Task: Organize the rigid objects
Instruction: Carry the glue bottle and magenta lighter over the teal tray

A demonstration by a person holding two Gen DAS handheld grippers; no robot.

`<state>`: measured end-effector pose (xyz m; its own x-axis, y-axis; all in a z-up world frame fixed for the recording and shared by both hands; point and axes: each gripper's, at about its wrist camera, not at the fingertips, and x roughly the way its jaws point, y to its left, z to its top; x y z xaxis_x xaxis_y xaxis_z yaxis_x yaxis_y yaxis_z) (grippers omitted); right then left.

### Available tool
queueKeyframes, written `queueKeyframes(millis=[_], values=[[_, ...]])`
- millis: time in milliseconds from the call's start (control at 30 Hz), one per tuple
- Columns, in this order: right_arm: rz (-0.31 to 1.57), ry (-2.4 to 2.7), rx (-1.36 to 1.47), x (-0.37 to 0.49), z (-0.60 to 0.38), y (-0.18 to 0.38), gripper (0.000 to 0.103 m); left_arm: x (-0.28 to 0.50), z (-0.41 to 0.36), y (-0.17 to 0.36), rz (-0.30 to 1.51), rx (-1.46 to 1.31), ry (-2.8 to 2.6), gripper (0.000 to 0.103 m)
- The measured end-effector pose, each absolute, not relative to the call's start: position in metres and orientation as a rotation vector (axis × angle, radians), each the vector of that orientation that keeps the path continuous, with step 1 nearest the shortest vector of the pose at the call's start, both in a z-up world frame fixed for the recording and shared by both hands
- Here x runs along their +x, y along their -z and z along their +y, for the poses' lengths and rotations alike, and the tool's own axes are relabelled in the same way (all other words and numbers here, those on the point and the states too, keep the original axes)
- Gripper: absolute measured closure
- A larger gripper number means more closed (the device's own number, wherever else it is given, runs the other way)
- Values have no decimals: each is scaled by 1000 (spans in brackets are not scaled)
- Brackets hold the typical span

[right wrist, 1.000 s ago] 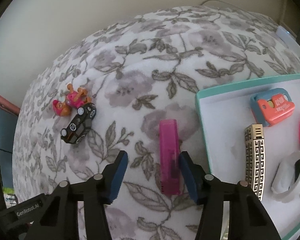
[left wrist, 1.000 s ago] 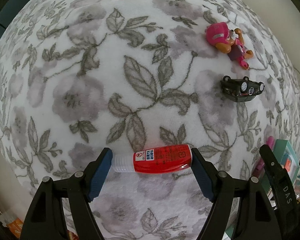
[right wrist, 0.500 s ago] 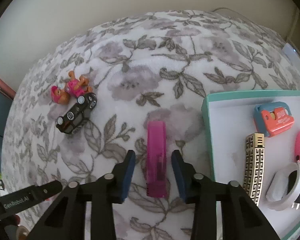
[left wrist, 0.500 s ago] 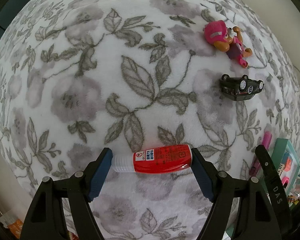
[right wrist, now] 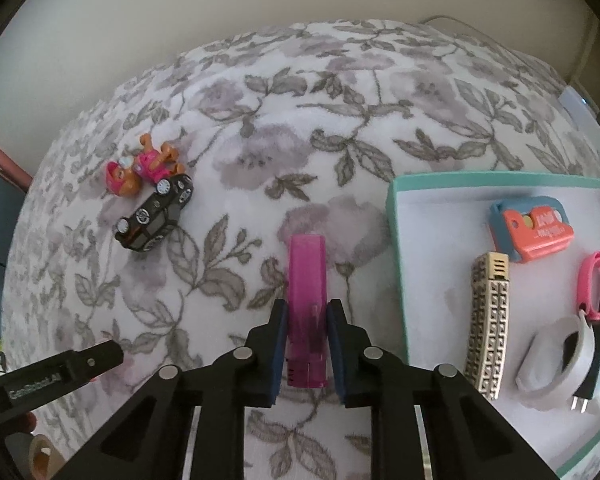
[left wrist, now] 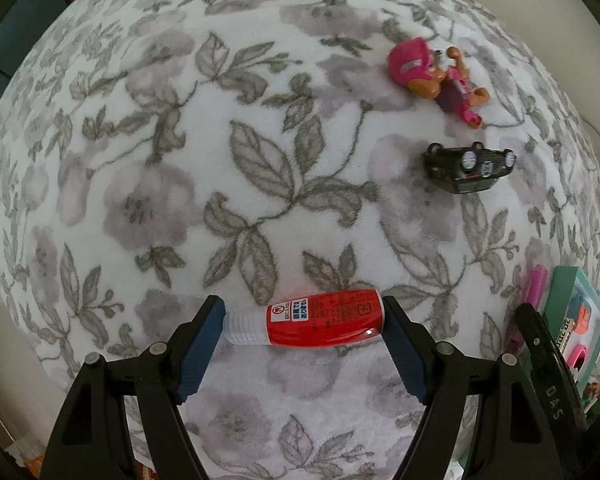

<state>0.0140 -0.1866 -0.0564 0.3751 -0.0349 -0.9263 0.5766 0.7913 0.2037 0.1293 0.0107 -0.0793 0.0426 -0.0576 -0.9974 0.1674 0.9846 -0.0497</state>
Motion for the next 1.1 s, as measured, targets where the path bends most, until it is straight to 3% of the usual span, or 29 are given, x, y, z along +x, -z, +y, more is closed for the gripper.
queueKeyframes(millis=[667, 1100], values=[[918, 469, 666, -87, -235, -41, 82, 55, -62, -30, 1266, 109, 357, 24], [880, 710, 635, -150, -299, -60, 82, -21, -144, -46, 1185, 267, 620, 24]])
